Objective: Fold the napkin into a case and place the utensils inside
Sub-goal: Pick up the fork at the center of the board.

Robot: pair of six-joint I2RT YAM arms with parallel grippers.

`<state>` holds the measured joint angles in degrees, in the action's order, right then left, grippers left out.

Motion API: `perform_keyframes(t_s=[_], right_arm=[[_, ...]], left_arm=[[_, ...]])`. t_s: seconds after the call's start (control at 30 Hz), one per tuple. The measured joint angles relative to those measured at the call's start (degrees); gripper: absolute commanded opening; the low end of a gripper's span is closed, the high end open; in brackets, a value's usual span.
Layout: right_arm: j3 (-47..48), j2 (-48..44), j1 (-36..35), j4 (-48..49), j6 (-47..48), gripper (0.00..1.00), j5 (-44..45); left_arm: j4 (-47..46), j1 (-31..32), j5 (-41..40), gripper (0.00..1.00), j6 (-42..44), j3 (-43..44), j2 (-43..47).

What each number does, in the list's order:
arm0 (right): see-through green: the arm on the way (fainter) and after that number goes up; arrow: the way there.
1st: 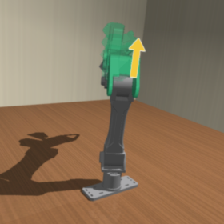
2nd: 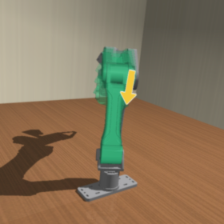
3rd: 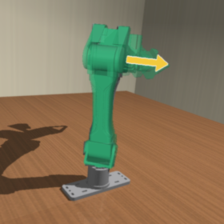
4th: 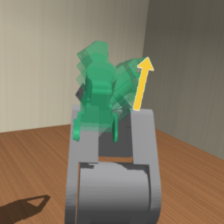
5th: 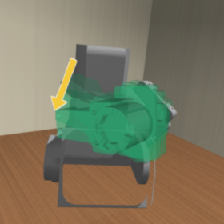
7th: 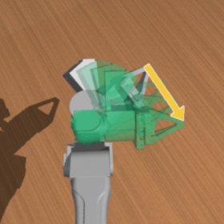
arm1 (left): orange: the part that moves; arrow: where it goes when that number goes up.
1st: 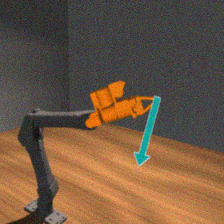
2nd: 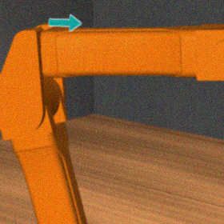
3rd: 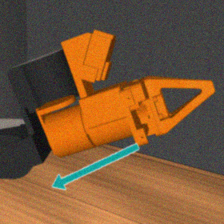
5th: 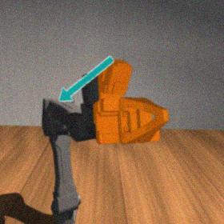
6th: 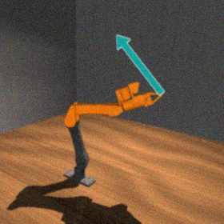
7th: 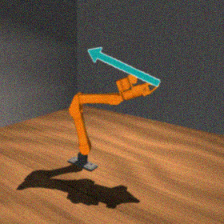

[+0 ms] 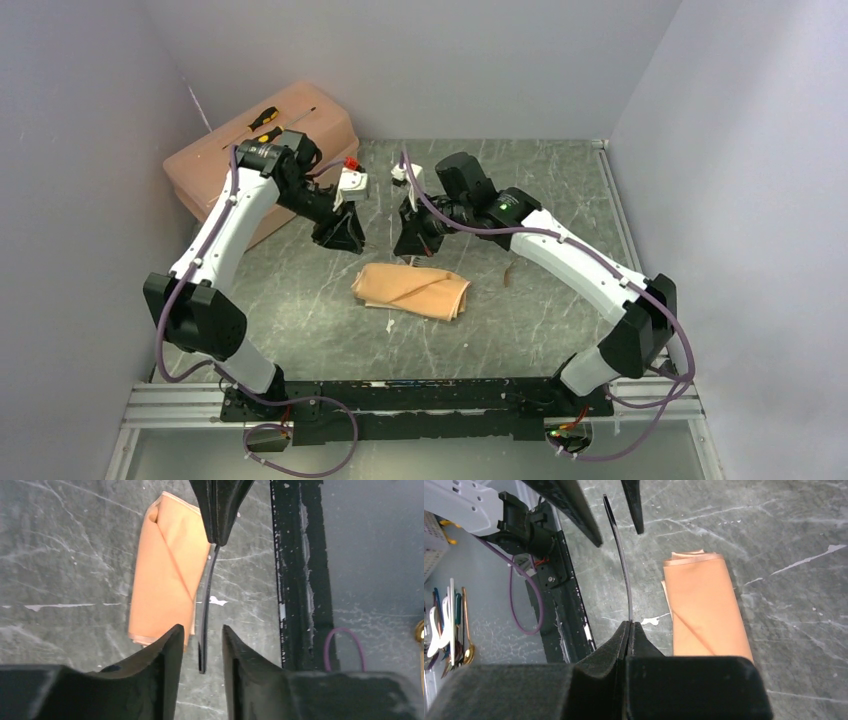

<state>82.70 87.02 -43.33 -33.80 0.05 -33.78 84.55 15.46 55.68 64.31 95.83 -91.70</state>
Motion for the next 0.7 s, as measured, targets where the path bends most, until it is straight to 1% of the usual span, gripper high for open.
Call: perform_keyframes(t_s=[0.03, 0.13, 0.17, 0.2, 0.23, 0.3, 0.33, 0.4, 0.43, 0.5, 0.53, 0.63, 0.67, 0.7], right_arm=[[0.48, 0.0, -0.2, -0.13, 0.07, 0.0, 0.2], [2.27, 0.37, -1.03, -0.55, 0.26, 0.0, 0.55], [2.91, 0.68, -1.31, -0.61, 0.28, 0.0, 0.79], [3.39, 0.92, -1.53, -0.63, 0.28, 0.0, 1.03], [3.76, 1.22, -1.75, -0.66, 0.28, 0.01, 1.46], [3.96, 1.57, -1.92, -1.11, 0.28, 0.15, 2.8], [3.98, 1.73, -1.9, -1.44, -0.26, 0.28, 3.32], [4.13, 2.03, -1.99, -1.7, -1.66, 0.61, 4.81], [4.28, 2.1, -1.99, -1.7, -2.58, 0.69, 5.66], [4.59, 1.99, -1.79, -2.1, -4.52, 0.78, 8.48], [4.7, 1.88, -1.42, -2.14, -5.88, 0.81, 9.97], [5.68, 1.88, 1.07, -2.34, -10.4, 0.83, 13.62], [6.05, 1.86, 2.82, -2.49, -12.46, 0.9, 14.27], [6.21, 1.7, 4.81, -2.49, -14.53, 0.92, 14.8]], left_arm=[[-0.17, 0.02, 0.0, 0.25, -0.24, 0.0, 0.17], [-0.94, 0.44, -0.13, 0.19, -1.53, 0.04, 0.26], [-1.16, 0.63, -0.33, 0.13, -1.75, 0.02, 0.26], [-1.31, 1.01, -0.7, 0.04, -2.16, 0.02, 0.26], [-1.44, 1.44, -1.14, 0.03, -2.56, 0.02, 0.26], [-1.6, 2.43, -2.67, 0.03, -3.19, -0.02, 0.26], [-2.25, 2.95, -3.5, 0.03, -3.34, -0.11, 0.33], [-4.87, 4.02, -5.57, 0.03, -3.63, -1.36, 1.03], [-6.8, 4.5, -6.95, 0.03, -3.8, -2.82, 1.92], [-10.97, 5.25, -9.62, 0.03, -3.52, -6.78, 4.79], [-12.85, 5.27, -11.69, 0.03, -3.48, -8.24, 6.32], [-19.8, 5.81, -17.92, 0.03, -2.43, -11.85, 11.28], [-22.16, 5.9, -19.58, 0.03, -1.84, -12.74, 12.59], [-24.76, 6.05, -21.33, 0.03, -0.61, -13.84, 14.12]])
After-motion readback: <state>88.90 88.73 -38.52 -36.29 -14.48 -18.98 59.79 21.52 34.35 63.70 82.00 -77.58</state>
